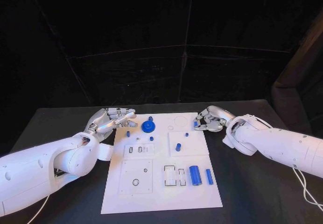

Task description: Assemble the parts on the task board

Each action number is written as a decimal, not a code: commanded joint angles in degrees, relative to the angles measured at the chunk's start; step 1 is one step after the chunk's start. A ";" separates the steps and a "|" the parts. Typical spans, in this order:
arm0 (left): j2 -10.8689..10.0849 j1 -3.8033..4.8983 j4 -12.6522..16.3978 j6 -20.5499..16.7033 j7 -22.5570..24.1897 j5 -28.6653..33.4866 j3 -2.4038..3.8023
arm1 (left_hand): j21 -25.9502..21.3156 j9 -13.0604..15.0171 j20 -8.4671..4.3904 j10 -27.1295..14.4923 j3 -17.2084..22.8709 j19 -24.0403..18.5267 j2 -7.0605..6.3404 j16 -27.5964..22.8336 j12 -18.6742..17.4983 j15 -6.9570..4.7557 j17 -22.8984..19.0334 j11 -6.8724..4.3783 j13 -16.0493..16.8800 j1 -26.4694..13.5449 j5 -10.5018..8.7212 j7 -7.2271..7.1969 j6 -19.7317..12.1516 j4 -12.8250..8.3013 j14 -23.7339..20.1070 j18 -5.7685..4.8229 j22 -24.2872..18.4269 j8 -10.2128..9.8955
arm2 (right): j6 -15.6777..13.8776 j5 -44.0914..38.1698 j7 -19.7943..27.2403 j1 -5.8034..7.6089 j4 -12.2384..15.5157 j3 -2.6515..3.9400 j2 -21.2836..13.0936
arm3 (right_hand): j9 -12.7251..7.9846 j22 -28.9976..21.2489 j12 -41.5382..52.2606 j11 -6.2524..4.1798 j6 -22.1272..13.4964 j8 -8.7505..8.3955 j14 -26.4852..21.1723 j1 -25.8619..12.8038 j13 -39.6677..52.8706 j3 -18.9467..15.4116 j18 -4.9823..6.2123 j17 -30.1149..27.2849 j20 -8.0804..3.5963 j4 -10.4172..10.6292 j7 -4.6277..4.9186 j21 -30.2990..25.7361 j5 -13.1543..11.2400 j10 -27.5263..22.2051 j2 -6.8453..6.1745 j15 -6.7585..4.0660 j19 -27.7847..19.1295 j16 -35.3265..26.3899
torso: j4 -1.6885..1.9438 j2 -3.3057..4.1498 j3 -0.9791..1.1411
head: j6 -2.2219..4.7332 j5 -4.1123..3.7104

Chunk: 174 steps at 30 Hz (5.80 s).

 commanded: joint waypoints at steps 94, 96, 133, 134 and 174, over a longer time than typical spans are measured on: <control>0.45 0.65 -1.86 0.12 0.40 0.27 0.06 | -0.33 -0.01 0.08 0.87 0.18 0.38 0.86 -0.47 -0.66 -0.13 0.30 -0.07 -0.06 0.01 0.11 -0.23 0.84 -0.59 0.18 0.76 -0.19 -0.49 | 7.93 -21.43 -20.12 -2.12 8.25 -2.01 18.78 | -0.41 1.25 -1.06 -0.05 -0.14 -1.09 4.63 -5.08 4.72 4.64 -1.15 9.24 -0.37 -1.27 0.43 -0.03 -1.88 -0.52 -2.01 -0.29 0.17 -0.11 | 0.56 -1.59 -0.98 | -3.93 4.49; 0.45 0.65 -1.86 0.13 0.40 0.27 0.06 | -0.33 -0.01 0.08 0.87 0.18 0.38 0.86 -0.47 -0.66 -0.13 0.30 -0.07 -0.06 0.01 0.11 -0.23 0.84 -0.59 0.18 0.76 -0.19 -0.49 | 7.91 -21.66 -20.48 -2.12 8.23 -2.01 18.79 | -0.44 1.18 -1.32 0.03 -0.43 -1.28 4.62 -5.40 4.51 4.61 -1.14 9.22 -0.32 -1.23 0.53 -0.07 -1.82 -0.70 -2.29 -0.22 0.13 -0.12 | 0.54 -1.59 -0.99 | -3.93 4.49; 0.36 0.64 -1.84 -0.06 -0.37 -0.16 0.06 | 0.53 -0.04 -0.51 1.61 0.76 2.01 0.83 0.26 -1.51 -0.78 1.46 -0.41 -0.13 0.08 0.11 -0.47 1.34 -1.29 2.53 0.86 0.09 -0.96 | -4.22 -21.71 -17.26 -2.17 8.91 -2.01 18.33 | -0.43 1.70 -5.13 2.09 -8.63 -3.12 4.61 -10.44 0.91 -9.84 -1.23 9.19 1.18 7.29 2.58 0.00 -4.48 -3.50 -6.45 1.61 0.50 -0.29 | 0.46 -1.62 -0.91 | -3.93 4.02; 0.36 0.64 -1.87 -0.13 -0.52 -0.42 0.06 | 1.03 -0.01 -0.77 1.95 0.72 2.80 0.74 0.87 -1.59 -1.15 1.94 -0.53 -0.10 -0.18 0.05 -0.64 1.59 -1.31 3.64 0.86 0.31 -0.98 | -5.60 -21.58 -16.17 -2.18 9.19 -2.01 18.09 | -0.44 1.98 -4.90 2.27 -9.02 -3.17 4.64 -9.84 1.05 -10.65 -1.29 9.35 1.34 7.84 2.65 0.13 -4.41 -3.39 -6.56 1.63 0.64 -0.22 | 0.46 -1.62 -0.88 | -3.91 4.05; 8.21 7.18 -3.55 20.14 -62.93 -55.55 -0.33 | 61.65 19.49 -9.68 11.03 -11.76 26.86 2.16 76.52 58.83 -9.68 78.17 -9.33 54.73 -18.58 0.02 -9.03 0.57 10.41 20.78 -6.44 65.23 25.14 | -5.86 10.61 3.17 6.78 13.89 -1.60 -3.83 | -0.05 3.04 -4.41 1.66 -7.32 -1.42 4.40 -2.02 1.07 -11.49 -1.47 8.65 1.24 8.76 2.16 0.64 0.73 -3.39 -2.57 1.29 1.09 -0.60 | 0.44 -5.43 0.41 | -5.29 5.28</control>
